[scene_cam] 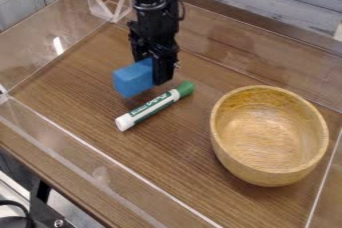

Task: Put the blue block in the brown bowl

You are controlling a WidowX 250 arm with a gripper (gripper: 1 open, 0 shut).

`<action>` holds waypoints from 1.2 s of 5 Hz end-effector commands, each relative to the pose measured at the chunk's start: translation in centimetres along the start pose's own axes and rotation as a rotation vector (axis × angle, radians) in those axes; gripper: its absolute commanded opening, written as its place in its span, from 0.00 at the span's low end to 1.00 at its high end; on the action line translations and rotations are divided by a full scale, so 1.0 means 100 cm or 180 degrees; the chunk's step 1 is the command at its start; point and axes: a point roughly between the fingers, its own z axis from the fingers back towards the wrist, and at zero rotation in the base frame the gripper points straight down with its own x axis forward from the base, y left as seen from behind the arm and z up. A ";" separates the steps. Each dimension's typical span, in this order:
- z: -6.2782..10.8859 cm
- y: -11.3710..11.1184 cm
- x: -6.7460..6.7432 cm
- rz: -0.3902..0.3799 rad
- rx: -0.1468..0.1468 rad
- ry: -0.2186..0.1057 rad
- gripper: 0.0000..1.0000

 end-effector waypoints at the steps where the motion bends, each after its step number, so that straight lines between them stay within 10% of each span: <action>1: 0.035 0.000 0.011 -0.0059 0.0204 -0.0233 0.00; 6: 0.062 -0.038 0.015 0.0012 0.0306 -0.0287 0.00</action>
